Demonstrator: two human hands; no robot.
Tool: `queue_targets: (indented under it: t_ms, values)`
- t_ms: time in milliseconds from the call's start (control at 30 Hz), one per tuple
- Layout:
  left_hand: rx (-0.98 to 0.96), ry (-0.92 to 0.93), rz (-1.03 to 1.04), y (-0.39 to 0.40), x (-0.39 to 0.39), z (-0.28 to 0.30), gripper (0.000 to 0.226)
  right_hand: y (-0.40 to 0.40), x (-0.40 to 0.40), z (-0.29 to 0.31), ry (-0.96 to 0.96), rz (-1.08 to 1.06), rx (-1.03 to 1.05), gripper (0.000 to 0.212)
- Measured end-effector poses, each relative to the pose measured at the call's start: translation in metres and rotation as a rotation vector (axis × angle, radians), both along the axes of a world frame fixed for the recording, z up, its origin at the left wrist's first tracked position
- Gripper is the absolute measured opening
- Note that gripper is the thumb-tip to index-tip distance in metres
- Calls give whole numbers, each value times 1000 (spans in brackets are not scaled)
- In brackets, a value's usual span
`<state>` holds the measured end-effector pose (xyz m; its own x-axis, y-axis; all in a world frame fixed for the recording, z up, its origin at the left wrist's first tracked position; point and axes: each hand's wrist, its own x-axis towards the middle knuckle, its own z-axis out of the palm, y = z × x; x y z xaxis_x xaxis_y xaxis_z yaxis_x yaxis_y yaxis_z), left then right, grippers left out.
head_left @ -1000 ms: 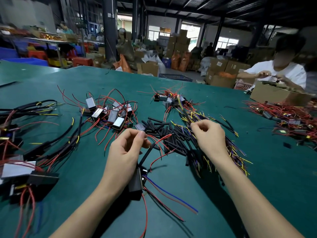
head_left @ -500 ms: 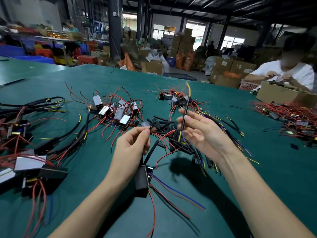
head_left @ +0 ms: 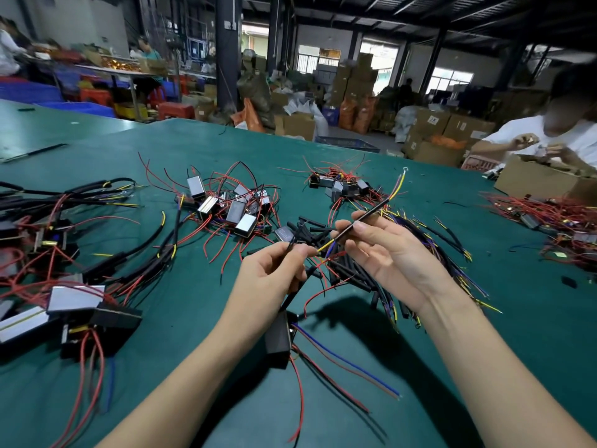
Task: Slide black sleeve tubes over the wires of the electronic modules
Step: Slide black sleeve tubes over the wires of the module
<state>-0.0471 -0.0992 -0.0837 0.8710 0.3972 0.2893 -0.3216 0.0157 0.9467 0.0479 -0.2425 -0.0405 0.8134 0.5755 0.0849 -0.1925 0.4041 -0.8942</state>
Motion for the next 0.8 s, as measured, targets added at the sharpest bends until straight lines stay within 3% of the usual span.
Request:
queue_targets:
  t_ms: [233,400,533,800]
  values:
    - [48,8,-9,-1,-3,5,14,1,0,-2,7,-7,-3,14]
    - [65,-4,-21,0,-4,4,31,-2,0,-3,-55,4,-7,21]
    - [13,-11,-22,0,-2,3,18,-3,-1,-3,-119,47,-33,22]
    - [-8,-19,5,1,-1,-2,15,-5,-1,-4,-157,78,-38,20]
